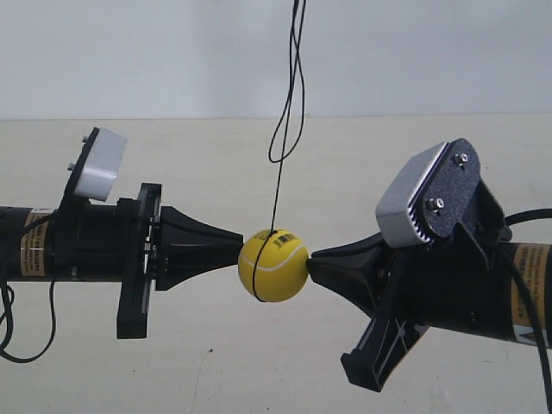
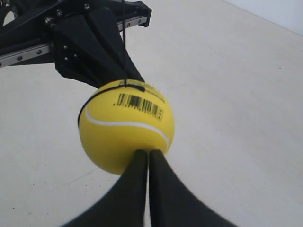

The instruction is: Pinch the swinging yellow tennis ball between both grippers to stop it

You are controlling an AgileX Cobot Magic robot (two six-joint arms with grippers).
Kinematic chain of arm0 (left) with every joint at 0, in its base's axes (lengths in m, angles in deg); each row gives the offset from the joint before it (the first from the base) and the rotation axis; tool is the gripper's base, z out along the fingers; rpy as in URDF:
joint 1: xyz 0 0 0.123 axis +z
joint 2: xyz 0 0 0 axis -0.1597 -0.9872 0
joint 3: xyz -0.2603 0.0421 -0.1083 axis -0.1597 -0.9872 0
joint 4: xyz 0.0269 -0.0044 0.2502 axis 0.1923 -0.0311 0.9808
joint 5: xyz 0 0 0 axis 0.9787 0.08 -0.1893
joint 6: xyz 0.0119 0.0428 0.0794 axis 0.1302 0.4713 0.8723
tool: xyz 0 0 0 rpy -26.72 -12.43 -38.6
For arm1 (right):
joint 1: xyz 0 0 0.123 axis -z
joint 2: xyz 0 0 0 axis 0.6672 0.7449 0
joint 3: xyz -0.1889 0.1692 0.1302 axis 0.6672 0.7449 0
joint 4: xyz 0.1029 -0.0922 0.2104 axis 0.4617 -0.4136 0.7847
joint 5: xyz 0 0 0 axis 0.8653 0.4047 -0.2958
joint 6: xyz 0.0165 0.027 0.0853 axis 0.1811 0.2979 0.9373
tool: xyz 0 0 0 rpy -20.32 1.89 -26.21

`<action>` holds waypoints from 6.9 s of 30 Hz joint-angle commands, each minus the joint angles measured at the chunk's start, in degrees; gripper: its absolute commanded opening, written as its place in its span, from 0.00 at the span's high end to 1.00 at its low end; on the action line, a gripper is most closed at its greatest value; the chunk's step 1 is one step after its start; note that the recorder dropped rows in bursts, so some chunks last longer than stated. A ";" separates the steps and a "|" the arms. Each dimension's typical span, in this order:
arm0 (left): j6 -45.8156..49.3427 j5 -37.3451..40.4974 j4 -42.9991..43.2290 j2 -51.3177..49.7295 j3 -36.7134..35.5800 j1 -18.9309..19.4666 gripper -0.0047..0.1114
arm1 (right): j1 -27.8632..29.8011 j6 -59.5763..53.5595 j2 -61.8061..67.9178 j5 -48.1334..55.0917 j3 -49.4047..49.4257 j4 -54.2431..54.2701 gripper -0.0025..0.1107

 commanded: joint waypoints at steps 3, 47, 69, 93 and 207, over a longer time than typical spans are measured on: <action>0.14 -1.00 -0.24 -0.14 0.03 -0.09 0.92 | 0.02 0.11 -0.29 -0.79 -0.01 -0.32 0.98; 0.16 -1.00 -2.93 -0.41 0.03 -0.09 0.92 | 0.02 -2.70 -0.29 6.79 -0.79 2.68 0.98; 2.16 -1.00 -5.34 -2.50 0.03 -0.19 0.92 | 0.02 -6.98 -0.29 2.95 -0.79 6.77 0.98; 0.50 -1.00 -6.98 -2.50 0.03 1.99 0.92 | 0.15 -13.62 -0.29 10.52 -0.79 14.09 0.98; -22.56 21.80 -25.78 100.87 -25.03 2.26 0.92 | -0.05 -1.48 -69.48 42.65 3.17 22.80 0.98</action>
